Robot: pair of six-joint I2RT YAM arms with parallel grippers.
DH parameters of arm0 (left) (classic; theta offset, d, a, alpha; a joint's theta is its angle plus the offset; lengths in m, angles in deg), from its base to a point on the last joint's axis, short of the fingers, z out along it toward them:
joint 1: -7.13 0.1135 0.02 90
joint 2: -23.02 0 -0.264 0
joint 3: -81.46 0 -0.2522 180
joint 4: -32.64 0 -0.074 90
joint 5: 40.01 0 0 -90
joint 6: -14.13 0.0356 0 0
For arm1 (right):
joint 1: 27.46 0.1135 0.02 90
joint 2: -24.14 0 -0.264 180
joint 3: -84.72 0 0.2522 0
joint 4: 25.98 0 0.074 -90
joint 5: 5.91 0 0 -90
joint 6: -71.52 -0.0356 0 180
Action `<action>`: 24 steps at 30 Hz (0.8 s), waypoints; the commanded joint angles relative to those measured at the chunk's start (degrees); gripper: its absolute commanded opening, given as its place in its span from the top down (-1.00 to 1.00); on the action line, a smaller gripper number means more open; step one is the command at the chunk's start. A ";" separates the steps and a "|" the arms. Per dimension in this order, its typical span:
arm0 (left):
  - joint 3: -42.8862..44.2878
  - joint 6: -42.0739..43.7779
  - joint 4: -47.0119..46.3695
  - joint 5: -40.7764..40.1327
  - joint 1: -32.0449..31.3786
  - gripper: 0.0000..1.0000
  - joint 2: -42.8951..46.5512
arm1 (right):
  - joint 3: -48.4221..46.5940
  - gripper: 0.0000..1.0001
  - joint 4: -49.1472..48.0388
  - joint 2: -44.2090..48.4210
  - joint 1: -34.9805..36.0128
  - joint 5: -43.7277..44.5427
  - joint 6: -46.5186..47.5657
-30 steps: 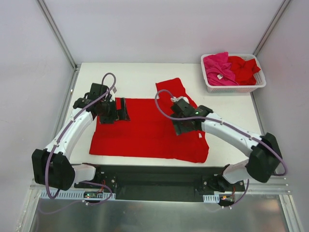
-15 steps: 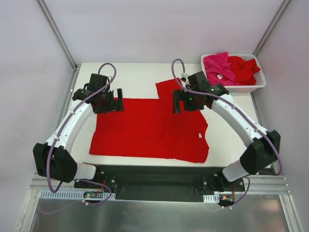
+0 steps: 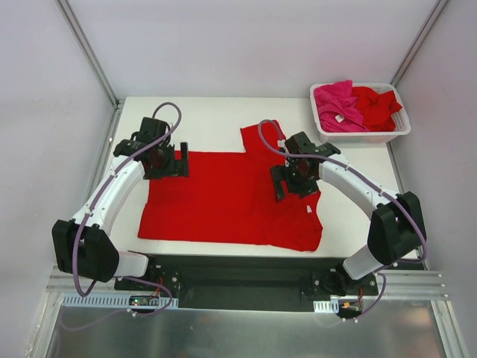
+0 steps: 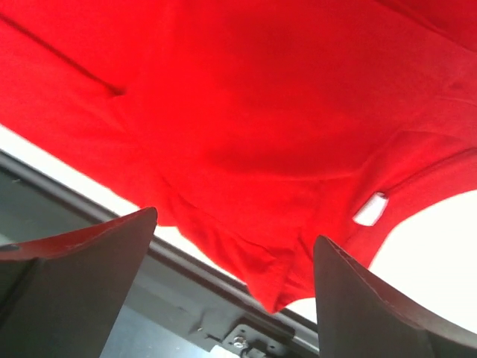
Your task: Fold and stack the t-shirts
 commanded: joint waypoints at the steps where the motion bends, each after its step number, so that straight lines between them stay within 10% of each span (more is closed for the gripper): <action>1: -1.73 0.29 1.12 1.56 -0.51 -0.99 2.22 | 0.13 -0.64 -7.43 -0.60 0.57 5.51 1.03; 24: -8.68 -0.33 2.00 4.64 -0.51 -0.99 9.34 | -20.70 -0.13 -3.84 -23.72 12.26 15.88 4.20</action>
